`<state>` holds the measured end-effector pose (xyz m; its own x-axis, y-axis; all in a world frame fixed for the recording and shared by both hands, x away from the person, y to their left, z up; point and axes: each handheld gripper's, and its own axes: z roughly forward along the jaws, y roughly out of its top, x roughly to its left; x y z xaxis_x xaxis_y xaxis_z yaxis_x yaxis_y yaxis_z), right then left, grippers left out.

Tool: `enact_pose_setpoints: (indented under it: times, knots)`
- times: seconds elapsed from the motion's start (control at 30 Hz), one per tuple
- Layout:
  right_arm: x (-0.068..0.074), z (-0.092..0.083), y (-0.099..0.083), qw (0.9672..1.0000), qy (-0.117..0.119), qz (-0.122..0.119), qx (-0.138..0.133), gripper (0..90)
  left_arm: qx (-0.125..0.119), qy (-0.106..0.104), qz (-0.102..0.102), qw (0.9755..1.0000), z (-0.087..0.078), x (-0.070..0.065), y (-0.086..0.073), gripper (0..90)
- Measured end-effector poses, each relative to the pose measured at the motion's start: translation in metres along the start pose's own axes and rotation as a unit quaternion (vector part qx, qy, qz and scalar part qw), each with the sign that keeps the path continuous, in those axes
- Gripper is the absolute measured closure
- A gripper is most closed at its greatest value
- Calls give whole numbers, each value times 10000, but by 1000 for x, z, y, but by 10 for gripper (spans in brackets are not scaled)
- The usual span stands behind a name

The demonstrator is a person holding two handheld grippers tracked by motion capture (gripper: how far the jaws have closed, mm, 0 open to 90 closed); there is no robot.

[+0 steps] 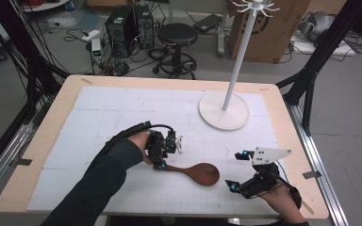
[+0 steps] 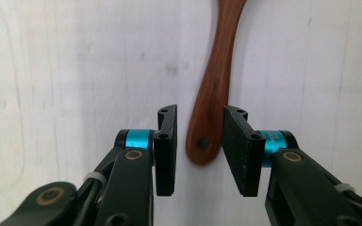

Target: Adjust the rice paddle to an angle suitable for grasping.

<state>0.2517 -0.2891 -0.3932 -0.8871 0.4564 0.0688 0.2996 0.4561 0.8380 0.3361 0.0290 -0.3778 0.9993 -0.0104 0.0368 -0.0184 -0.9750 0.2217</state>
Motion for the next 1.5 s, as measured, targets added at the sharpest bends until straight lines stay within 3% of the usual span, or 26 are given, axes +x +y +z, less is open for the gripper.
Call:
enact_pose_setpoints:
  times: [0.23,0.43,0.6,0.97,1.33,1.5]
  knots:
    - [1,0,1,10000,-19,-22,-6,4,230,-9,-310,9993,1,-1,-37,681]
    - [1,1,2,10000,-14,-46,4,4,498,21,-434,9978,12,-2,-49,763]
    - [2,-1,3,10000,-32,-56,-22,4,611,-93,-458,9970,15,-3,-48,897]
    - [2,-2,3,10000,-46,-36,-27,4,725,-36,-455,9963,22,-3,-42,899]
    - [2,-2,3,10000,-49,-52,-5,4,820,71,-306,9961,24,-1,-23,899]
    - [1,-3,3,10000,-65,-49,-33,4,773,83,-347,9964,28,-1,-16,899]
